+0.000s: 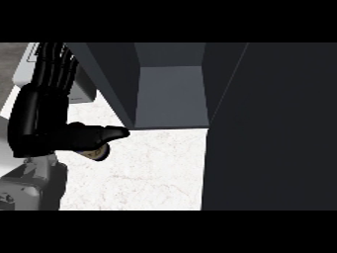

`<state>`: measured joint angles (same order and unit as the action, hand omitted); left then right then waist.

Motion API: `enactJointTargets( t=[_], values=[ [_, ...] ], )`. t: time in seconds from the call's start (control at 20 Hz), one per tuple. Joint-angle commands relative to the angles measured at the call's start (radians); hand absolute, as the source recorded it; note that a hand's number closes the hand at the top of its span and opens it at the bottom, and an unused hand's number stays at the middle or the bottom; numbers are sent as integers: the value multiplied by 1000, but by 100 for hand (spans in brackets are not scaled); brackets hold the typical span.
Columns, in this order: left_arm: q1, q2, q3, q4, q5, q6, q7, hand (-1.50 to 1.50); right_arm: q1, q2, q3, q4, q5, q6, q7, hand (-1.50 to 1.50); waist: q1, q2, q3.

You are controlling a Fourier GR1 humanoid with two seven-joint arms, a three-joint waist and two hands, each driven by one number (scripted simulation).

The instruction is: Pick up the wine, place it into the cabinet and close the cabinet

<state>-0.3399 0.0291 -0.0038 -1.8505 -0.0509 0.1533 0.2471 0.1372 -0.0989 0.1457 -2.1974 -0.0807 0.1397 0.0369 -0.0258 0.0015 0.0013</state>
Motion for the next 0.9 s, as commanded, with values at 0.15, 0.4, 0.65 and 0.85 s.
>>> enactJointTargets(
  t=[0.15, 0.4, 0.65, 0.85],
  values=[
    [-209, -28, -148, 54, -35, 253, 249, -150, 112, -56, 44, -208, -135, 82, 132, -150, 3, -5, 0],
    [-223, -28, -181, -27, -89, 303, 356, -150, 188, -53, 115, -410, -105, 28, 274, -150, 7, -8, -1],
    [-307, -28, -271, 24, -152, 417, 438, -150, 136, -43, 116, -347, -82, 10, 265, -150, -1, -6, -1],
    [-304, -28, -308, -21, -183, 440, 507, -150, 114, -51, 111, -379, -108, 2, 298, -150, 0, -8, -1]
  ],
)
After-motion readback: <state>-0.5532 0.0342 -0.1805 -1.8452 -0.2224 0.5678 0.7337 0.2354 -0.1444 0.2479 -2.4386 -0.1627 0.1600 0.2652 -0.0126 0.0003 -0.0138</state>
